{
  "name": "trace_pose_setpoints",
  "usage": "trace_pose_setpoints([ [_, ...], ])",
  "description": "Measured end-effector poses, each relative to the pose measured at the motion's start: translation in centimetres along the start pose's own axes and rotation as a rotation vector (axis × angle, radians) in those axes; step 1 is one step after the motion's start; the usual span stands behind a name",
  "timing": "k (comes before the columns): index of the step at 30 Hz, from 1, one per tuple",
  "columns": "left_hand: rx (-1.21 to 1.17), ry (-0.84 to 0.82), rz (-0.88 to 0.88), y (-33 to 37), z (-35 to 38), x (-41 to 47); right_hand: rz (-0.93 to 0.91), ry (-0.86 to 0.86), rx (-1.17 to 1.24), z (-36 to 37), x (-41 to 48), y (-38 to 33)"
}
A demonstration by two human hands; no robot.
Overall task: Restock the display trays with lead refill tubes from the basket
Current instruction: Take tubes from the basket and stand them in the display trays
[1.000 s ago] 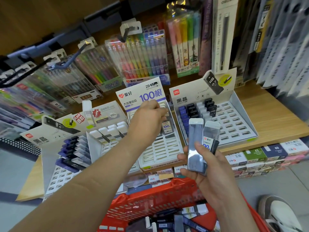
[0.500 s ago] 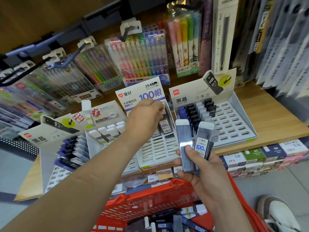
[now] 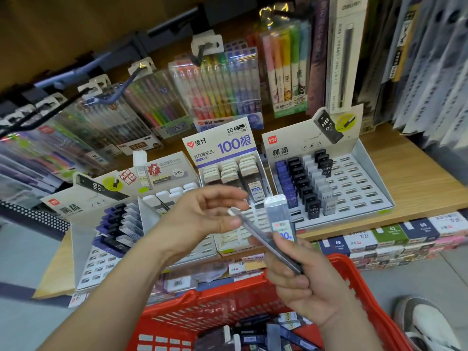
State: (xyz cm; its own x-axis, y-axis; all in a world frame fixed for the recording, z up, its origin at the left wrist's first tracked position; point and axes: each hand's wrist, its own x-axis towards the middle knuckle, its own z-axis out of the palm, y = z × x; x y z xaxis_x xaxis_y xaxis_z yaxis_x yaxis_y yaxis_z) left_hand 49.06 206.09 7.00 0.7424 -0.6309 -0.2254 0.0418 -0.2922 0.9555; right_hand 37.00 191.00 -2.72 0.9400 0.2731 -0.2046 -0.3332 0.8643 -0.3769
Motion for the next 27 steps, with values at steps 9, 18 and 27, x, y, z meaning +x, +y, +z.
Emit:
trace_pose_setpoints([
  [9,0.357,0.472,0.065,1.2,-2.3,-0.3,-0.083,0.25,-0.239,0.8,1.1,0.4],
  [18,1.121,0.54,0.378,-0.7,-3.8,1.8,-0.265,0.427,-0.211,-0.1,1.2,-0.2],
  [27,1.209,0.459,0.397,-2.7,-4.1,3.6,-0.245,0.419,-0.228,0.1,1.2,-0.1],
])
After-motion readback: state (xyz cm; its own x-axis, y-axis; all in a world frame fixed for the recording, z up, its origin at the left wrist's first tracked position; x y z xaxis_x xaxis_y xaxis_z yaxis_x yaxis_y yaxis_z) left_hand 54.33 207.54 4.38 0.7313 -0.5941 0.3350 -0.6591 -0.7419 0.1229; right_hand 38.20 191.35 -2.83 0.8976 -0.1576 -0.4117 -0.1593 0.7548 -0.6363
